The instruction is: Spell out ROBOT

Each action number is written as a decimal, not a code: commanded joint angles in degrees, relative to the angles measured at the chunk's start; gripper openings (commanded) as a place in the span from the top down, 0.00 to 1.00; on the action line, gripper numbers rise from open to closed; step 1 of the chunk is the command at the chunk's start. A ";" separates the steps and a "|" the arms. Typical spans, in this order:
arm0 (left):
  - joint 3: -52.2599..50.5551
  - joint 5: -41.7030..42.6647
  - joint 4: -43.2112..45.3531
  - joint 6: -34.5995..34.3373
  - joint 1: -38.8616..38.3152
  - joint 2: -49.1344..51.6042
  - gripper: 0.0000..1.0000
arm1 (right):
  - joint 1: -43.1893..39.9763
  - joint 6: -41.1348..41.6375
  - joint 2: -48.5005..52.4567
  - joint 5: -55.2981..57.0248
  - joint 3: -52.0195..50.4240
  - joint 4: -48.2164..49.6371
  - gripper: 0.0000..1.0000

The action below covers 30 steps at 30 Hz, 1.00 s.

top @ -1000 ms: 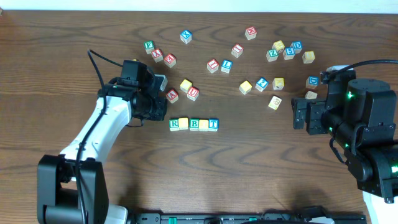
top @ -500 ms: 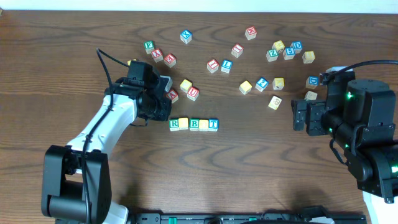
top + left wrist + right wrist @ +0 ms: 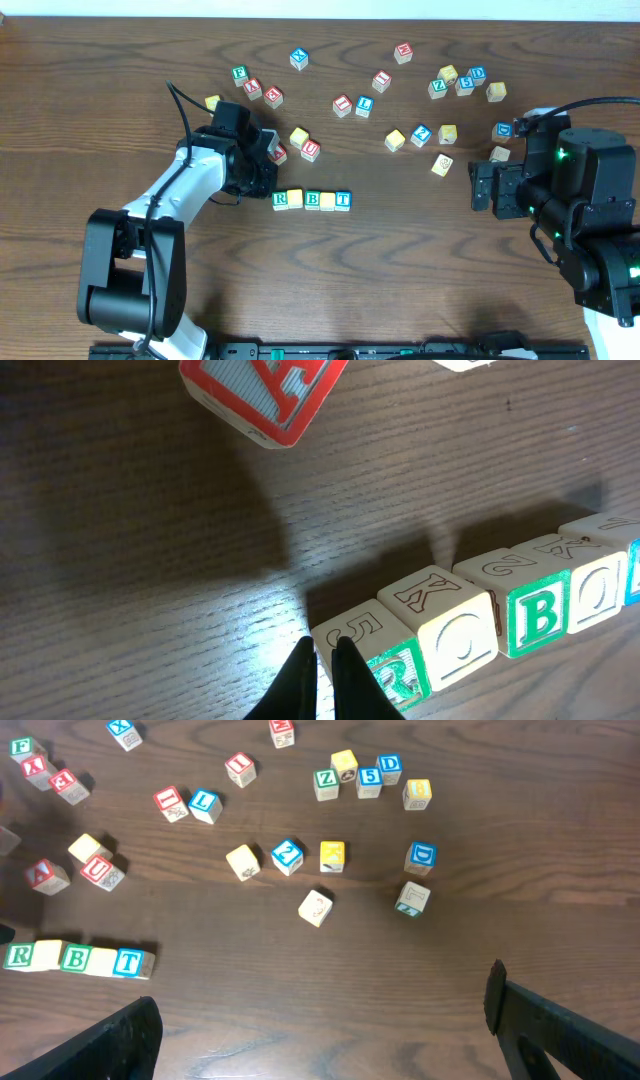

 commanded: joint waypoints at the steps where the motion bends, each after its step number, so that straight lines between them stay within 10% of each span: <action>1: -1.14 0.74 0.04 0.15 -0.13 0.66 0.93 | -0.35 -0.66 -0.20 -0.31 0.94 -0.07 0.01; 30: -1.46 -4.28 1.20 -5.16 -0.13 1.14 0.93 | -0.35 -0.63 -0.20 -0.33 0.94 -0.09 0.01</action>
